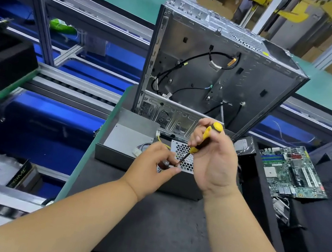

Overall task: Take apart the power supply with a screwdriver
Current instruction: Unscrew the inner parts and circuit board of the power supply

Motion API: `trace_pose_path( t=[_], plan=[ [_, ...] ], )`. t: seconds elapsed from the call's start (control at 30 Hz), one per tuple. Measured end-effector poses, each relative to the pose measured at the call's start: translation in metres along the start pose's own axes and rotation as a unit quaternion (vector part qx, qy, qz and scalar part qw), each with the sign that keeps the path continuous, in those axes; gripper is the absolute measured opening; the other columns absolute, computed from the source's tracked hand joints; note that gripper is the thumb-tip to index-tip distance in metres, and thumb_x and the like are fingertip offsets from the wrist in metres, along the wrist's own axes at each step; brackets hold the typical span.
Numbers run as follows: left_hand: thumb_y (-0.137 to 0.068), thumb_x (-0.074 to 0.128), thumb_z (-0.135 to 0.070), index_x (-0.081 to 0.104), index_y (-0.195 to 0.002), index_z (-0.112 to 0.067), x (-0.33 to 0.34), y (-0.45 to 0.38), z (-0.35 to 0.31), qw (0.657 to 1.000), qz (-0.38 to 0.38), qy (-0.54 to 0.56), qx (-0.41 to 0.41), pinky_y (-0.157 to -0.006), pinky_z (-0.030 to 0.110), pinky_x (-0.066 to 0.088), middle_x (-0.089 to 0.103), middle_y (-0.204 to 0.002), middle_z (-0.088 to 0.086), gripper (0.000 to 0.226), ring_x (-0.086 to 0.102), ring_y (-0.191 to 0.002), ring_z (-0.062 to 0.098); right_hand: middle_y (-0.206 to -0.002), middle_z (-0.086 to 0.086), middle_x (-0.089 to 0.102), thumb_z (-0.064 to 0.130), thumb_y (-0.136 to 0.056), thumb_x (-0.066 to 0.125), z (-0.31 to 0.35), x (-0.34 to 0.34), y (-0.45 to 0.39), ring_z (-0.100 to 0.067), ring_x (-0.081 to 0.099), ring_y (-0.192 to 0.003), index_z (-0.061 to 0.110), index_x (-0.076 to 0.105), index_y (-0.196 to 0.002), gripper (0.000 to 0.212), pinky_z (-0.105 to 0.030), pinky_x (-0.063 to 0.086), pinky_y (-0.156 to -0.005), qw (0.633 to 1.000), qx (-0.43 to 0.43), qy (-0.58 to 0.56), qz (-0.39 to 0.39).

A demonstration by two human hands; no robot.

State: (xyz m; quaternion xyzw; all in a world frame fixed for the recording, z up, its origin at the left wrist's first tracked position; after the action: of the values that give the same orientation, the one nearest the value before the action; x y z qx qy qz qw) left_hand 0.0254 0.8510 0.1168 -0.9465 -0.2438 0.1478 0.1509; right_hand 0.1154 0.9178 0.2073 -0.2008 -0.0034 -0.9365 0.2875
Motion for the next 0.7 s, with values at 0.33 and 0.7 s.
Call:
trace_pose_path(
  t=[0.33,0.7],
  plan=[
    [-0.081,0.080,-0.015,0.066,-0.086,-0.019,0.000,0.002,-0.001,1.000,-0.012,-0.010,0.013,-0.085,0.015,0.049,0.053,-0.098,-0.011,0.015,0.059,-0.104,-0.002,-0.071,-0.006,0.048,0.042,-0.093,0.047,0.000,-0.002,-0.006,-0.020,0.045,-0.065,0.012,0.046,-0.085,0.032,-0.033,0.042,-0.073,0.999,0.029,-0.005,0.012],
    [-0.081,0.080,-0.013,0.063,-0.084,-0.029,0.000,0.000,0.001,1.000,-0.001,0.012,0.007,-0.082,0.011,0.046,0.051,-0.095,-0.013,0.024,0.060,-0.108,-0.002,-0.058,-0.003,0.037,0.037,-0.106,0.026,-0.003,-0.012,-0.013,-0.020,0.036,-0.058,0.010,0.049,-0.071,0.050,-0.034,0.035,-0.068,0.999,0.048,-0.023,-0.005]
  ],
)
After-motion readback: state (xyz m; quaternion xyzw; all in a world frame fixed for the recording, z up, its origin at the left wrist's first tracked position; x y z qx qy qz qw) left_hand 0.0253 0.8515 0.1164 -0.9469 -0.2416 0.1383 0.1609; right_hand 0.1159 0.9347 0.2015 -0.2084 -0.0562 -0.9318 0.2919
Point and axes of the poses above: each hand's wrist, its own y-axis away from the middle knuckle, its own x-axis out of the palm, z = x × y, the point moved 10 cm from there along -y, towards the middle knuckle
